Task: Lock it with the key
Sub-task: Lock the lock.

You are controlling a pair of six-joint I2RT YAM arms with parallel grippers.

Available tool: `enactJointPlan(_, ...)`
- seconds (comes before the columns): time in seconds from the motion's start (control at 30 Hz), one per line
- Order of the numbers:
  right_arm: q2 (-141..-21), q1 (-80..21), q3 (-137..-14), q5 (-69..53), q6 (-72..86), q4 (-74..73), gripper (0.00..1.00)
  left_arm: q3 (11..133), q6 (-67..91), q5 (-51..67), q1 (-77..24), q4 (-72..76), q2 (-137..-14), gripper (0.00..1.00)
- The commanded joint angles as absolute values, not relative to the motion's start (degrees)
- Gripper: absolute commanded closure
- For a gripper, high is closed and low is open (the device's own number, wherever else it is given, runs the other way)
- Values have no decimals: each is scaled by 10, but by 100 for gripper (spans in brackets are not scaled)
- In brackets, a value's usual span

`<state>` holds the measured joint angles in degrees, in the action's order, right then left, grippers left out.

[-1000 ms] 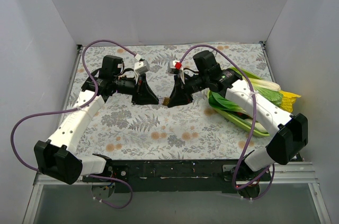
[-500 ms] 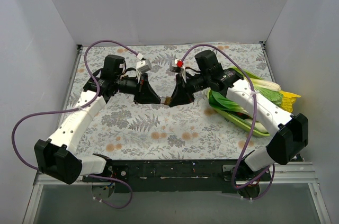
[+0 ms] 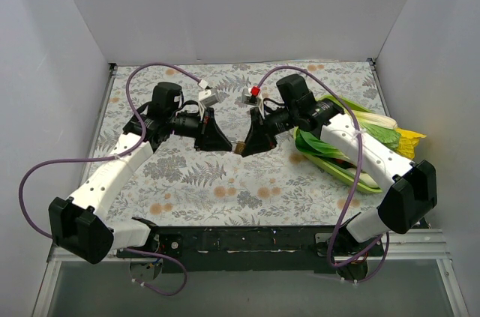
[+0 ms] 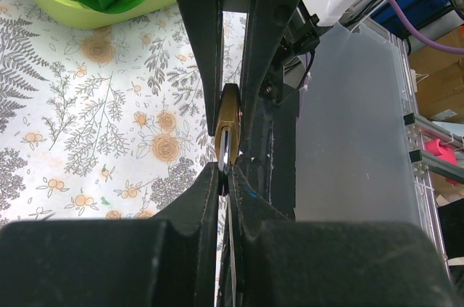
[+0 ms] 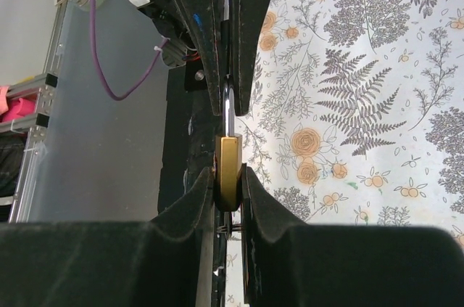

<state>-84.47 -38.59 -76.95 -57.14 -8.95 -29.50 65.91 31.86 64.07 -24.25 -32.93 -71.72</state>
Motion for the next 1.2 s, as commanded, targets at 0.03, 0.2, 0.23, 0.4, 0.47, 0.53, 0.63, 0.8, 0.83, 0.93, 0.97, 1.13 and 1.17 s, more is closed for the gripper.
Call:
enactJointPlan(0.03,-840,-420,-780,-607,-59,-120,99,640,335,680,-297,-256,-719,100)
enactJointPlan(0.2,-849,-424,-789,-606,-38,-85,99,617,348,679,-315,-231,-721,100)
enactJointPlan(0.23,-850,-427,-791,-606,-39,-84,99,613,354,679,-316,-215,-722,100)
enactJointPlan(0.4,-852,-434,-790,-609,-33,-75,99,599,381,682,-319,-178,-727,100)
enactJointPlan(0.47,-847,-437,-784,-609,-33,-74,99,598,380,682,-319,-178,-724,100)
enactJointPlan(0.53,-846,-437,-780,-606,-30,-71,99,599,386,684,-319,-178,-724,100)
enactJointPlan(0.63,-846,-434,-783,-581,-48,-98,99,608,418,668,-302,-184,-721,100)
enactJointPlan(0.8,-834,-381,-767,-534,-35,-93,99,652,469,693,-126,-216,-734,47)
enactJointPlan(0.83,-827,-360,-750,-525,-19,-77,99,667,475,697,-104,-235,-742,37)
enactJointPlan(0.93,-802,-336,-732,-469,-4,-19,99,727,524,673,-62,-265,-783,22)
enactJointPlan(0.97,-794,-336,-731,-448,-5,-5,99,739,566,629,-60,-275,-793,20)
enactJointPlan(1.13,-786,-339,-717,-315,12,70,99,745,720,580,-52,-245,-816,11)
enactJointPlan(1.17,-791,-342,-721,-282,15,76,99,739,733,572,-52,-234,-811,9)
